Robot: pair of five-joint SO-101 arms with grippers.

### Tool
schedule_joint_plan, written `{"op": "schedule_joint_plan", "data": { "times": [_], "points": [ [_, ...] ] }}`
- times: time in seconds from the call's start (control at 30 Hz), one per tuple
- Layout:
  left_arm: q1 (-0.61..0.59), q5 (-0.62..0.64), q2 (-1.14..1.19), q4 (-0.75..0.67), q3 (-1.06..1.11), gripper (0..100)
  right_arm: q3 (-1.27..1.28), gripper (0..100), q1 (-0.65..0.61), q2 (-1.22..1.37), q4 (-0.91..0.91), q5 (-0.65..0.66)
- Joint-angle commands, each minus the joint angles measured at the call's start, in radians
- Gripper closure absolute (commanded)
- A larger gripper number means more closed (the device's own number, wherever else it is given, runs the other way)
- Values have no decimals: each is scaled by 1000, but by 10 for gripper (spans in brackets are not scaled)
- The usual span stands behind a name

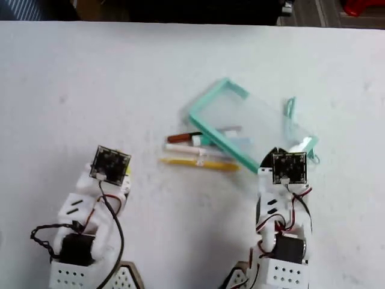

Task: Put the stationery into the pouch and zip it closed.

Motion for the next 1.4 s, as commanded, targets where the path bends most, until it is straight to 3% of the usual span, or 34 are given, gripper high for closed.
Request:
{"op": "schedule_joint_plan", "data": {
  "times": [0.0,0.2,0.4,0.53,0.7,1.1,1.37],
  "points": [
    [-2,9,-10,-34,-6,976,-81,984,15,-1,-7,-2],
    [-1,9,-10,-34,2,976,-261,981,24,136,47,35],
    [-1,9,-10,-34,2,976,-621,981,50,532,130,34],
    [-1,9,-10,-34,2,976,-835,982,134,823,130,31],
    [-1,9,-10,-34,2,976,-1103,981,228,1224,133,-77],
    [-1,9,-10,-34,3,976,-1651,982,308,2087,140,-249],
    [1,9,-10,-35,3,976,-1953,982,249,2371,450,-285]
  ]
}}
